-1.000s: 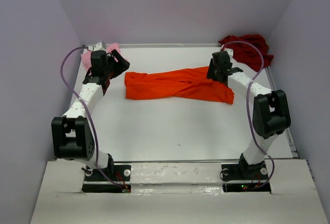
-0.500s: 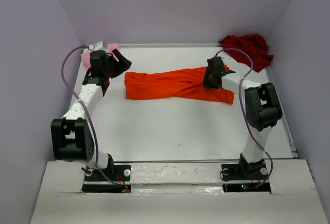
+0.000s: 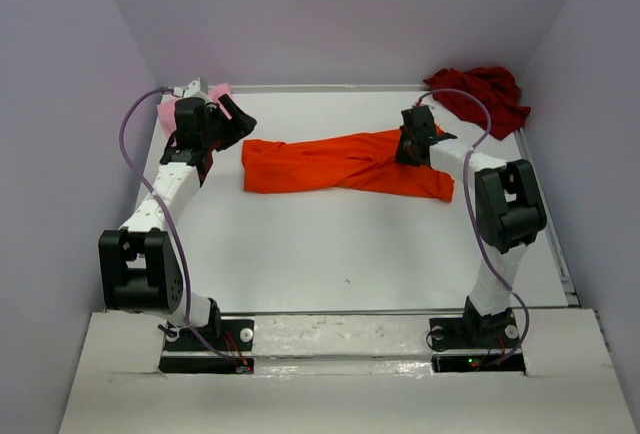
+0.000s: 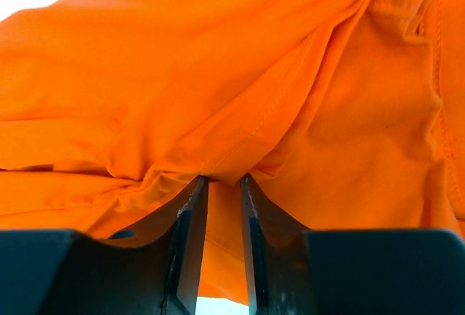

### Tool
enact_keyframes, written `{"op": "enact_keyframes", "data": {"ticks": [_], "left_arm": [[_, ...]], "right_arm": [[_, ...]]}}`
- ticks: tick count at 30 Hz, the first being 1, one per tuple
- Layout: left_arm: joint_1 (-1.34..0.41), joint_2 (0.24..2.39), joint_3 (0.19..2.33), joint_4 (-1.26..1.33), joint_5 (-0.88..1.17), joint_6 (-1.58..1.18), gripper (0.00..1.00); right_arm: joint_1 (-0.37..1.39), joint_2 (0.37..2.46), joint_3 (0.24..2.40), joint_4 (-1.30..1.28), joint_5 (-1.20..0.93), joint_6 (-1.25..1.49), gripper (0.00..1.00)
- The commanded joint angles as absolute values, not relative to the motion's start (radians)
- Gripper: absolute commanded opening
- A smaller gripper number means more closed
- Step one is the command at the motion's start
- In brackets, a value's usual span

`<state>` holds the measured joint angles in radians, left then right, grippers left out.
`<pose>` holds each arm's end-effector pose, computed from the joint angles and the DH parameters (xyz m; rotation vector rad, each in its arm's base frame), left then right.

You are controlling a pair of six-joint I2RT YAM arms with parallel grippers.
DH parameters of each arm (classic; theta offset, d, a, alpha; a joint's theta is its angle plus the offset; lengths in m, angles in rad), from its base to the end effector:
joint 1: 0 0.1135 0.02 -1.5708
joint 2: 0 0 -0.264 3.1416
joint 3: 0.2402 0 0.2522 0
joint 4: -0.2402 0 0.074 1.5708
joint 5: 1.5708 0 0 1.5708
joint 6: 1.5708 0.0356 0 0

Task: Fold and stack the t-shirts
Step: Fold the 1/3-folded T-shirt at the center of the board.

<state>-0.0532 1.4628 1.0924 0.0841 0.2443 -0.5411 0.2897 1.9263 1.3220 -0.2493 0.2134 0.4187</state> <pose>0.3448 -0.0270 0.3126 -0.2880 1.8753 -0.6356 0.4038 0.1125 0.1892 0.2506 2.3868 0.0708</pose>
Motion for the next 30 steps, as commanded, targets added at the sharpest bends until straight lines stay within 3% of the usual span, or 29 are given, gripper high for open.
{"op": "enact_keyframes", "data": {"ticks": [1,8,30], "left_arm": [[-0.06,1.43,1.083,0.124,0.284,-0.549,0.73],[-0.061,1.431,1.08,0.129,0.293,-0.554,0.73],[-0.066,1.443,1.08,0.135,0.301,-0.558,0.73]], "right_arm": [[0.298,1.94,1.388,-0.199,0.247,0.39,0.28],[0.298,1.982,1.443,-0.21,0.247,0.377,0.01],[0.298,2.146,1.721,-0.262,0.265,0.327,0.0]]}}
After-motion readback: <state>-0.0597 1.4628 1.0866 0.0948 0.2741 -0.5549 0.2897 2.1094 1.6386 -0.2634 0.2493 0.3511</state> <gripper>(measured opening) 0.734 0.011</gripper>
